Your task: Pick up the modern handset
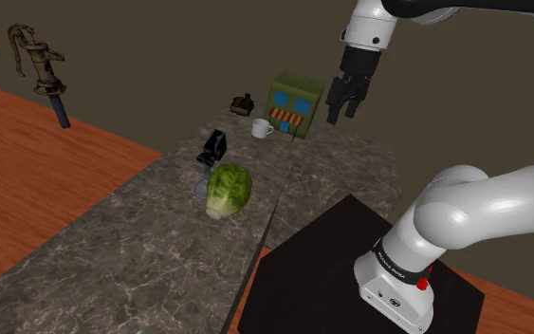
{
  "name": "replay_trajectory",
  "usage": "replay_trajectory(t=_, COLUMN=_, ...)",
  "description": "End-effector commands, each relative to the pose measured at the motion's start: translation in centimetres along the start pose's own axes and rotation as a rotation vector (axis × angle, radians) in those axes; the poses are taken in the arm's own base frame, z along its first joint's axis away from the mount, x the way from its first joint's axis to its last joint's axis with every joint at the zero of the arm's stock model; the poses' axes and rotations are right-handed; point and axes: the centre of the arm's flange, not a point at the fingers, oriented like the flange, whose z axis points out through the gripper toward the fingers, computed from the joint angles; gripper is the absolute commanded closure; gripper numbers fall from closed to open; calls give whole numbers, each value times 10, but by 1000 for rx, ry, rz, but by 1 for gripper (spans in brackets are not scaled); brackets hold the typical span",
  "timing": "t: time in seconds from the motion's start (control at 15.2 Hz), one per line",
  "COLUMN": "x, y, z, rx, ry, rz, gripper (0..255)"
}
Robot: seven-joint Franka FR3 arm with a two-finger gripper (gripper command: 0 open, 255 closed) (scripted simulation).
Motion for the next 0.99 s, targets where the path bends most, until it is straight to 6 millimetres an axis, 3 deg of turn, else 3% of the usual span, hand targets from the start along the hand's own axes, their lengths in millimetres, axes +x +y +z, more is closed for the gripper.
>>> replay_trajectory(t=0.0, x=0, y=0, z=0, rx=0, ry=0, rz=0, gripper=0)
replay_trajectory(t=0.92, x=110, y=-77, z=109, rx=71, ry=63, rz=386, gripper=0)
